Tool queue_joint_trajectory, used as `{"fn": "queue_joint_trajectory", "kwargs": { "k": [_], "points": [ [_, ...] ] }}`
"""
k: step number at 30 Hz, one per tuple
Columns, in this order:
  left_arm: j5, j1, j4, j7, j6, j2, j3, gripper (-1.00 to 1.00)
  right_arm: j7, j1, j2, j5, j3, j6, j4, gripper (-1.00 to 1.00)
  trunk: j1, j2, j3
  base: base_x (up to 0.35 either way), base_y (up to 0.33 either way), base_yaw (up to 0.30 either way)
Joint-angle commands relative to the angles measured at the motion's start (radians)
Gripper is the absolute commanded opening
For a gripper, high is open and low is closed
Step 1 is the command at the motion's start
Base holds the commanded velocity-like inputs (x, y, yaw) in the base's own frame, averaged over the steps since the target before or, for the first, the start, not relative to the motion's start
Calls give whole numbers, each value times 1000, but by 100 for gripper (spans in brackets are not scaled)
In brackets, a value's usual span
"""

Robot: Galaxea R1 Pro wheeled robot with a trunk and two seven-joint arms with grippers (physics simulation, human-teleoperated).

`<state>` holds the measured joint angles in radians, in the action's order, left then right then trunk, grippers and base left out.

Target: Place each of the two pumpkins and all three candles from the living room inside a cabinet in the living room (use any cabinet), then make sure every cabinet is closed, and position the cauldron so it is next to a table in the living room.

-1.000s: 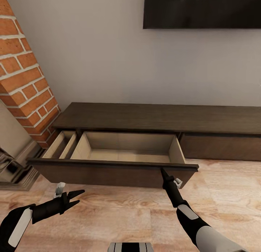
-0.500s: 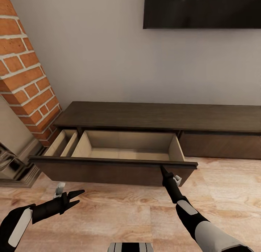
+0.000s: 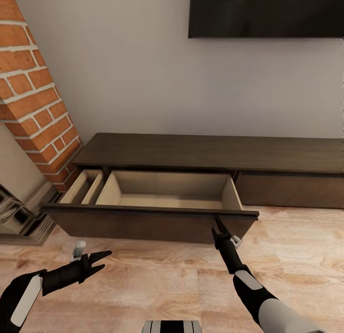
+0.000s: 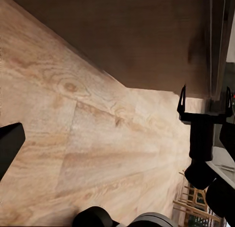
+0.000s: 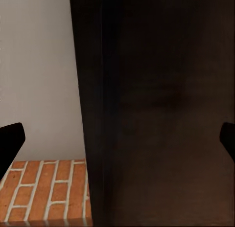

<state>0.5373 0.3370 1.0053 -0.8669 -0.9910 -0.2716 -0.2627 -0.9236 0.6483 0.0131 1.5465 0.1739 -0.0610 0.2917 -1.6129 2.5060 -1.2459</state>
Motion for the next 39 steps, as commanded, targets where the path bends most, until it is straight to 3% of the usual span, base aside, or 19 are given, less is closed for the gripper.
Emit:
{"fn": "queue_joint_trajectory", "kwargs": {
  "k": [1,9,23,32,34,36,39],
  "points": [
    [-2,0,0,-4,-4,0,-1,100,-3,1,1,10,6,-6,0,100,1,0,-1,-286,0,0],
    [-2,0,0,-4,-4,0,-1,100,1,1,1,10,6,-6,0,100,1,0,-1,-272,0,0],
    [-2,0,-1,-4,-3,0,-1,100,5,1,1,10,6,-7,-1,100,1,0,-1,-13,0,0],
    [0,0,-9,-4,-4,-1,0,100,3,1,2,5,14,-6,-6,100,5,-2,34,0,0,0],
    [0,0,-9,-3,-5,0,0,100,-3,1,2,4,14,-5,-39,100,6,-2,42,0,0,0],
    [0,0,-9,-2,-5,0,0,100,-20,1,1,0,16,-4,-158,100,6,-2,46,0,0,0],
    [1,0,-10,-1,-5,-1,0,100,-38,1,2,-2,16,-3,-244,100,6,-2,46,0,0,0]
  ]
}}
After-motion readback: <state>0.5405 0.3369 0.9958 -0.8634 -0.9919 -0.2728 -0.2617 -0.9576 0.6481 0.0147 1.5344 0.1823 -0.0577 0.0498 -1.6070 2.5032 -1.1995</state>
